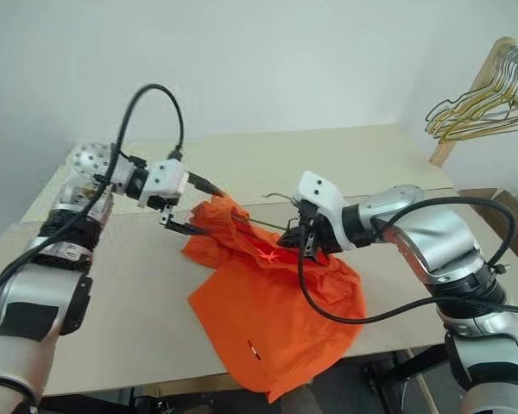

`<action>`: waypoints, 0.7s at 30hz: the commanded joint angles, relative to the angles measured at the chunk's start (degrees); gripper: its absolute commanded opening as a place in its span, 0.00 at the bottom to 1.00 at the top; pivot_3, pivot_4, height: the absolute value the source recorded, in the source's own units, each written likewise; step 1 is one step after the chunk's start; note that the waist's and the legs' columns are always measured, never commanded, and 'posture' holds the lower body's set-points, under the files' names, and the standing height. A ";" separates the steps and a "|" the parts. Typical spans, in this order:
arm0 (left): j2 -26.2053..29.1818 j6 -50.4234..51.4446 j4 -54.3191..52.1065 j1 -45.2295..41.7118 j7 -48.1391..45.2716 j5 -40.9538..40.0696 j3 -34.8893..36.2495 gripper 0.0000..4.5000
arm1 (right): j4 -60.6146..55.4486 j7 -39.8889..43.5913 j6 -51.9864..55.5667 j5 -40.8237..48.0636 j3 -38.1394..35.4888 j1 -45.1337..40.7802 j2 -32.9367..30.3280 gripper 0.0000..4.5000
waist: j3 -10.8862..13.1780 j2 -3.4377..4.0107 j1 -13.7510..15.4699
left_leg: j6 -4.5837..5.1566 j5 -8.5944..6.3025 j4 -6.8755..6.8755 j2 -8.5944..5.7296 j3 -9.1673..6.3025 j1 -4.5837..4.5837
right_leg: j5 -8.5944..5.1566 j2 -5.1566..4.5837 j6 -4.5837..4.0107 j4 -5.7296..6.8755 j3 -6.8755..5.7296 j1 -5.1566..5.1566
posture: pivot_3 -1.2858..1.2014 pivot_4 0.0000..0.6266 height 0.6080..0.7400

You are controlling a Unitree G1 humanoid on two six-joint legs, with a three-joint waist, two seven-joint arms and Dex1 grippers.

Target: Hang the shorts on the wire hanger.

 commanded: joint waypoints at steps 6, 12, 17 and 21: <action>-4.14 -5.50 3.98 -4.00 3.29 5.64 -3.83 0.99 | -0.24 0.74 -1.82 -0.86 0.12 -2.85 0.53 0.00 | 0.00 0.00 -0.33 | 0.00 0.00 0.01 -0.01 0.00 -0.01 | 0.00 -0.01 0.00 -0.03 0.00 0.01 | 0.45 0.00 1.00; -5.07 -5.55 4.43 -4.21 5.25 7.89 -4.89 0.64 | 0.02 0.86 -1.74 -1.37 0.32 -2.94 0.77 0.00 | 0.00 0.00 -0.41 | 0.00 0.00 0.00 -0.01 0.00 -0.01 | 0.00 -0.01 0.00 -0.03 0.00 0.00 | 0.45 0.00 1.00; -4.66 -6.08 4.81 -4.10 5.82 9.03 -5.42 0.25 | 0.49 0.82 -1.55 -1.73 0.50 -3.47 1.15 0.00 | 0.00 0.00 -0.37 | 0.00 0.00 0.00 -0.01 0.00 -0.01 | 0.00 -0.01 0.00 -0.03 0.00 0.01 | 0.45 0.00 1.00; -4.44 -6.56 5.36 -4.29 5.94 9.54 -5.35 0.01 | 1.08 1.02 -1.60 -1.87 0.63 -3.99 1.30 0.00 | 0.00 0.00 -0.35 | 0.00 0.00 0.00 -0.01 0.00 -0.01 | 0.00 -0.01 0.00 -0.03 0.00 0.01 | 0.45 0.00 1.00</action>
